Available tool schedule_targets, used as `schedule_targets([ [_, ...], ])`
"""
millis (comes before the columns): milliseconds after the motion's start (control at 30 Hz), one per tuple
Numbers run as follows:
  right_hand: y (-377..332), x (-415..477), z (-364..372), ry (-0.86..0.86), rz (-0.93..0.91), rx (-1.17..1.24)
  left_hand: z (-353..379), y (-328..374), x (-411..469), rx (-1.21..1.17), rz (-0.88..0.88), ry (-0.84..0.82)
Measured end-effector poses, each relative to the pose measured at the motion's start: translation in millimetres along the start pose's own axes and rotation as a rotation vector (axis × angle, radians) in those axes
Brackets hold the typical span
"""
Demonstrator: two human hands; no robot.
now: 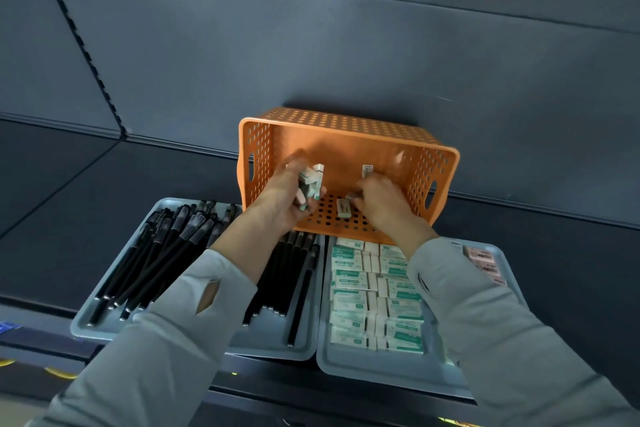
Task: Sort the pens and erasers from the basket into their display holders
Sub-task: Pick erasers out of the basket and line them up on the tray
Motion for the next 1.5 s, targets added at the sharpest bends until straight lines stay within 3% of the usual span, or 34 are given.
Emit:
schedule_targets([
  [200,-4.0,-8.2,-12.6,0.038,0.074,0.213,-1.9,-2.1,4.6,-0.142,-0.045,-0.011],
  [333,-25.1,-12.3,-3.9,-0.076,-0.026,0.101,-5.1,-3.2,11.3,-0.199,-0.050,-0.039],
  [433,-26.8,-12.8,-4.0,-0.057,-0.013,0.101,-8.3,-3.3,8.6,-0.158,-0.045,-0.004],
  [567,-13.2,-17.9,-13.9,0.000,0.031,0.449,-11.8,-2.3,2.7,0.136,0.001,0.028],
  [667,-17.4,-29.3,-31.4,0.101,-0.044,0.725,-6.3,-5.7,-4.4,0.283,0.058,0.021],
  [833,-19.6,-48.3,-41.5,0.212,-0.124,0.823,5.9,-11.9,-14.8,0.267,0.086,-0.133],
  [1100,-16.6,-86.8,-44.8,0.080,-0.165,1.136,15.6,-26.6,-35.2,0.286,0.084,-0.303],
  [1333,-7.3,-107.5,-43.8,0.164,-0.030,1.118,22.0,-44.4,-47.5,0.407,0.159,-0.322],
  [1500,21.8,-129.5,-43.3,0.234,0.030,0.995,13.3,-47.2,-51.4,0.287,0.214,-0.258],
])
Point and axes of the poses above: each hand's wrist, its own x-axis towards the middle knuckle, its own z-axis out of the palm, y = z × x, the point moved 4 cm from there along x, towards the middle knuckle, and after that the axes turned 7 degrees about -y, right-handed, at the moved point
